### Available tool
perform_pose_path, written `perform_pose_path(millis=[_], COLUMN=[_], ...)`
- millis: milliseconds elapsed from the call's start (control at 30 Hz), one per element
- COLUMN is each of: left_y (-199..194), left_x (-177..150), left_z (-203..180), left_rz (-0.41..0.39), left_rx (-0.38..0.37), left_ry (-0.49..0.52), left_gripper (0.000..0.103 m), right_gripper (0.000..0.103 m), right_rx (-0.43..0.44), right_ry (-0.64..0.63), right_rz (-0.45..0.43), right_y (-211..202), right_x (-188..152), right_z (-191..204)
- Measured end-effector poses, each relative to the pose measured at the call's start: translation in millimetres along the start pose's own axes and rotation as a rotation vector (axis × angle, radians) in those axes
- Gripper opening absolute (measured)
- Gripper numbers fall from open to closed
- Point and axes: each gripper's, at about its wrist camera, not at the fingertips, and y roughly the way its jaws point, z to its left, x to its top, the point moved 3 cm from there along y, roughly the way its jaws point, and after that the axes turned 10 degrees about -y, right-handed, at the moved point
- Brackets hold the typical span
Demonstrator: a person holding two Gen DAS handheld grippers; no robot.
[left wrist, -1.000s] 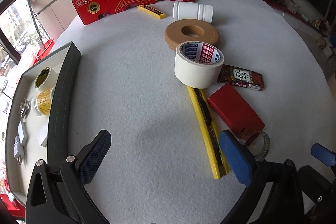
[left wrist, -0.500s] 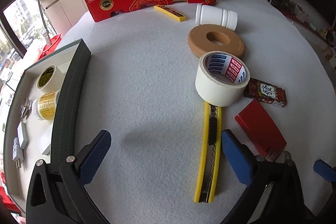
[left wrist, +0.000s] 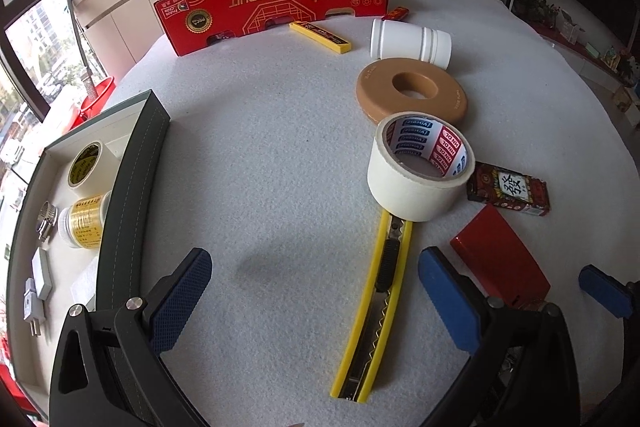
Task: Organize rigid objects
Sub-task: 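Close right tool on the hose clamp while left tool grips the yellow knife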
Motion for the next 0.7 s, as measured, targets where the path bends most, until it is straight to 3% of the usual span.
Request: perform_pose_path(millis=[133, 233, 333, 400, 500, 633, 700], left_y=[7, 7, 7, 5, -4, -13, -18], left_x=[2, 0, -1, -1, -2, -8, -13], left_z=[6, 3, -1, -6, -15, -28, -30], left_rz=[0.034, 0.035, 0.059, 0.065, 0.071, 0.081, 0.102], left_rx=[-0.071, -0.058, -0.075, -0.089, -0.120, -0.159, -0.191], left_ry=[-0.058, -0.032, -0.024, -0.001, 0.043, 0.114, 0.118], left_gripper=[0.103, 0.103, 0.102, 0.095, 0.076, 0.017, 0.017], right_gripper=[0.103, 0.099, 0.071, 0.041, 0.036, 0.036, 0.036], right_rx=[0.013, 0.025, 0.038, 0.036, 0.048, 0.096, 0.107], right_ry=[-0.011, -0.051, -0.078, -0.081, -0.058, 0.019, 0.063], right_rz=[0.036, 0.017, -0.003, 0.006, 0.024, 0.021, 0.011], right_y=[2, -1, -7, -10, -12, -24, -31], right_x=[7, 8, 10, 11, 7, -7, -15], right_z=[2, 10, 17, 16, 9, -6, -14])
